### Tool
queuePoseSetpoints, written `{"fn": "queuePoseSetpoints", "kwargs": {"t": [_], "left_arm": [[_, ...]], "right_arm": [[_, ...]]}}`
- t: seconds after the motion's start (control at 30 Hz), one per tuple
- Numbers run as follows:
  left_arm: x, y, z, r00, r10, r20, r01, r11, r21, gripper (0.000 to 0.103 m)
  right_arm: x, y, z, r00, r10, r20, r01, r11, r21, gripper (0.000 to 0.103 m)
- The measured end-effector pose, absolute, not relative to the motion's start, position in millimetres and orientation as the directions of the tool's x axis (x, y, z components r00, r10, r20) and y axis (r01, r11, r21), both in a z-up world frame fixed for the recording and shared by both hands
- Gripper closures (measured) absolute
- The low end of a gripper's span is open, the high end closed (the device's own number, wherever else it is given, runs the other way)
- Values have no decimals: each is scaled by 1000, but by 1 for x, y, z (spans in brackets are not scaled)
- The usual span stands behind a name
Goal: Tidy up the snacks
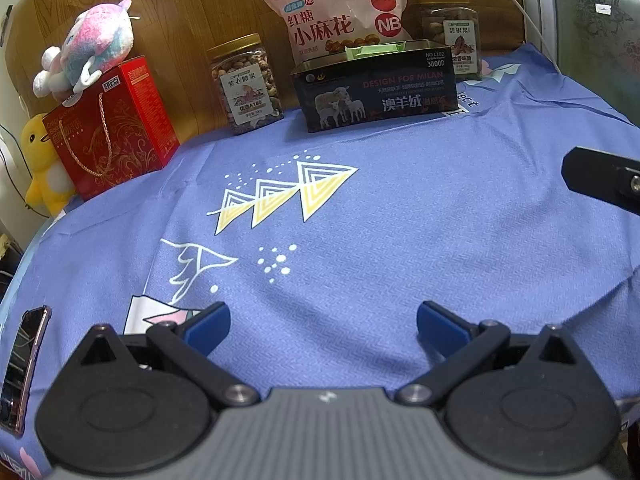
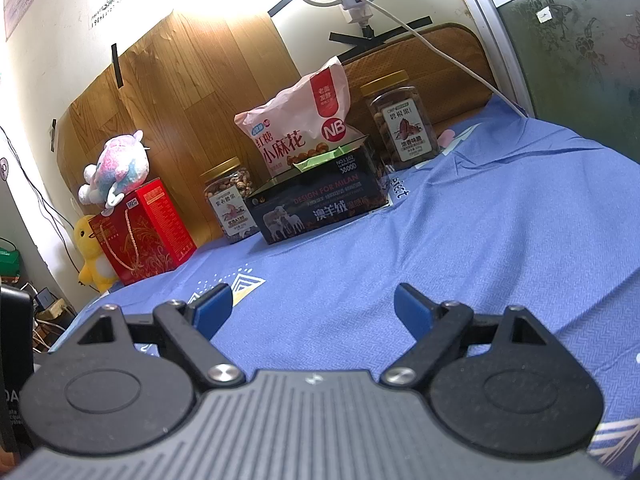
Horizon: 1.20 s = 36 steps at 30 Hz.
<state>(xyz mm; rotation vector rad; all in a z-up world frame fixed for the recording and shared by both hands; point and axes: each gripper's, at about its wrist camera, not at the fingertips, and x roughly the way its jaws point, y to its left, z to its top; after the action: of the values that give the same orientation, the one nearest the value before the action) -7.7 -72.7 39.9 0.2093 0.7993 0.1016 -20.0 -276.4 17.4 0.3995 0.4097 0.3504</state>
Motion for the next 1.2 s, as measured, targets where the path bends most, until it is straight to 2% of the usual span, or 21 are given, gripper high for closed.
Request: {"fn": "queuePoseSetpoints", "kwargs": {"t": [1.2], "left_arm": [[-12, -76, 44, 721, 141, -679, 14, 976, 218, 0]], "right_arm": [[-20, -276, 18, 862, 401, -311, -244, 865, 439, 13]]}}
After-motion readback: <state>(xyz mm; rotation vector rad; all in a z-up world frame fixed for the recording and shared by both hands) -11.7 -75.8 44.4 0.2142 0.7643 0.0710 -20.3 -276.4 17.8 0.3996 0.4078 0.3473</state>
